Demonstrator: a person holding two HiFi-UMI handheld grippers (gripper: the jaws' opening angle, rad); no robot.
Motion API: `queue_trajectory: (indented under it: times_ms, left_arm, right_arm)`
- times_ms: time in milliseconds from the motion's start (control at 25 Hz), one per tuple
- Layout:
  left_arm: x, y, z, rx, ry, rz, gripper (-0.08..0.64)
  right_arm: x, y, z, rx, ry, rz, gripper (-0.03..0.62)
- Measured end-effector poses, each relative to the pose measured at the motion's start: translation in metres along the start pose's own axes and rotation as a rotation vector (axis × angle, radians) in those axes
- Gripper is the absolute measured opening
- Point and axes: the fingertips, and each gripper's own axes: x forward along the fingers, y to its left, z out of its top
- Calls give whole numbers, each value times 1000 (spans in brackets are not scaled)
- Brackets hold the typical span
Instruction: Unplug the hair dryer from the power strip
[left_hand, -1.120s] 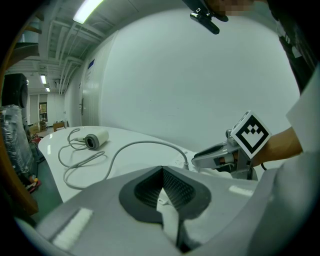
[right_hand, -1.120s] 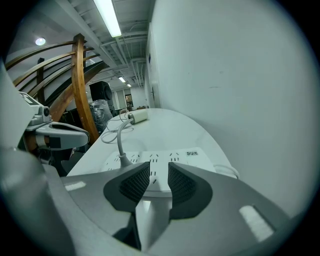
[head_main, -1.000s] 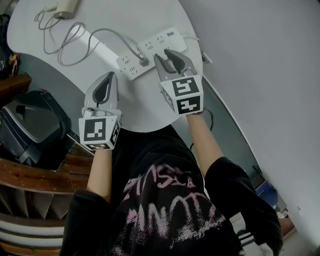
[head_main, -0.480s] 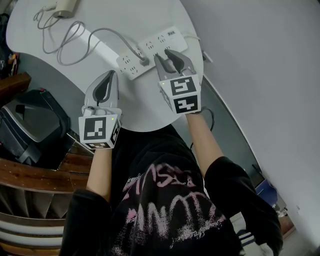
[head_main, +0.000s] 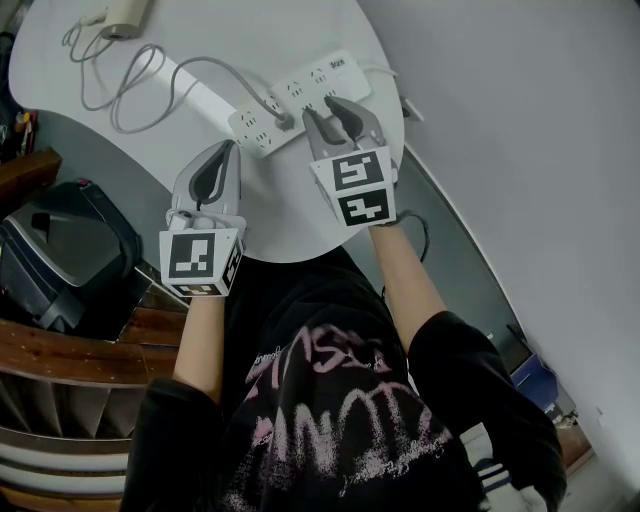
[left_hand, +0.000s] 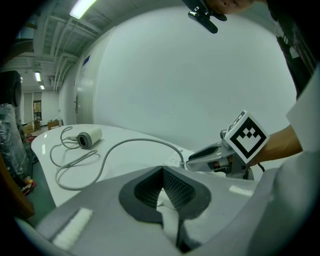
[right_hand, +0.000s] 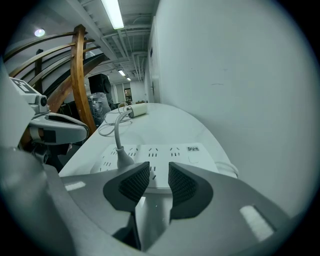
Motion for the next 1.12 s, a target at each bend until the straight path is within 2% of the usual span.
queue_trajectory:
  times_ms: [160,360,560,1120]
  left_arm:
    - [2,-5,0,-5,11,-21,0]
    - [9,-14,1,27,9,-56,0]
    - [16,-20,-1,18,26,-81,0]
    - [35,-37,-1,73,70,-147,18]
  right_arm:
    - [-1,0,0,-3,3,0,126]
    - [-1,0,0,-6,4,-4,126]
    - [0,1,0,-5,3,-6,126]
    - [-1,1,0,3,2,-17,127]
